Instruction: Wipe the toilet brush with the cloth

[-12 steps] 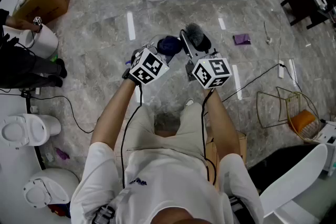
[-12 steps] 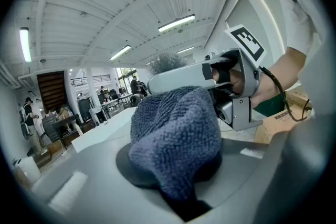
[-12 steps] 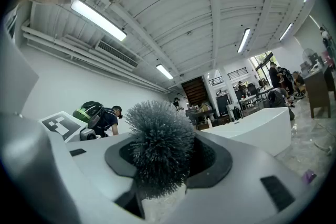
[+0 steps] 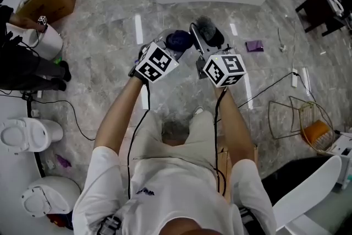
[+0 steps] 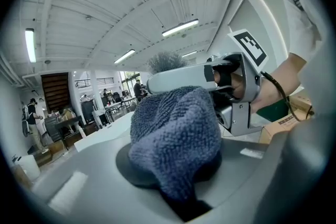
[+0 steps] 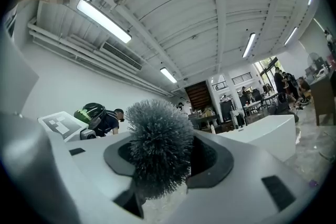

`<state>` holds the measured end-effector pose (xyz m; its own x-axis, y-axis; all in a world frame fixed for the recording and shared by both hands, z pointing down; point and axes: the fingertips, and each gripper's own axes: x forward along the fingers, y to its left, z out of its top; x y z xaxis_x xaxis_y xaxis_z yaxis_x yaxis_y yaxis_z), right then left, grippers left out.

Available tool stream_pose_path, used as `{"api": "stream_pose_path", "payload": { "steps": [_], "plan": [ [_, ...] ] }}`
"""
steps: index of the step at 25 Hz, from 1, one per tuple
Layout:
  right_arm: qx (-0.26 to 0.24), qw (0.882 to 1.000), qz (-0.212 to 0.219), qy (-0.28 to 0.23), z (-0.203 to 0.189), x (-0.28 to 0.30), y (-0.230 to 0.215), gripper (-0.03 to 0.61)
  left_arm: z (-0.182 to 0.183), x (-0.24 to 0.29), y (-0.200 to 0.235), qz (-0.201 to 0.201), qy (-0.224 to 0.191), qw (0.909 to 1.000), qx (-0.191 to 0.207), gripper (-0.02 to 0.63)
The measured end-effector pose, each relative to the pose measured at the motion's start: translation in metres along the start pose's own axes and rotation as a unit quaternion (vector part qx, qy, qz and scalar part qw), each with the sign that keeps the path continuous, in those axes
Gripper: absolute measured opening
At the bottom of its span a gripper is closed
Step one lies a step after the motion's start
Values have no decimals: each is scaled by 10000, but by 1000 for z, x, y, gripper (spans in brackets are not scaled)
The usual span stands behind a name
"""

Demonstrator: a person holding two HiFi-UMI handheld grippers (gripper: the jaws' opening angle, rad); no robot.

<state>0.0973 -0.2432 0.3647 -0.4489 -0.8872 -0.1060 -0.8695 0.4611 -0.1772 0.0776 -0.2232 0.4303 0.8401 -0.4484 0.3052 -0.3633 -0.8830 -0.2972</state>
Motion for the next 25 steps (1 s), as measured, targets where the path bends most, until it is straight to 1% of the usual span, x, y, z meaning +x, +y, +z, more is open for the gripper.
{"api": "stream_pose_path", "payload": {
  "steps": [3, 6, 16, 25],
  "plan": [
    [-167, 9998, -37, -48, 12, 4, 3, 221, 10, -2, 6, 54, -67, 10000, -3, 61],
    [-277, 9996, -64, -52, 16, 2, 5, 218, 13, -4, 4, 44, -102, 9999, -5, 60],
    [-220, 9996, -153, 12, 8, -17, 6, 218, 9, -4, -18, -99, -58, 9998, -137, 60],
    [-191, 9997, -145, 69, 6, -19, 4, 216, 8, -3, -20, -229, -41, 9997, -123, 60]
  ]
}}
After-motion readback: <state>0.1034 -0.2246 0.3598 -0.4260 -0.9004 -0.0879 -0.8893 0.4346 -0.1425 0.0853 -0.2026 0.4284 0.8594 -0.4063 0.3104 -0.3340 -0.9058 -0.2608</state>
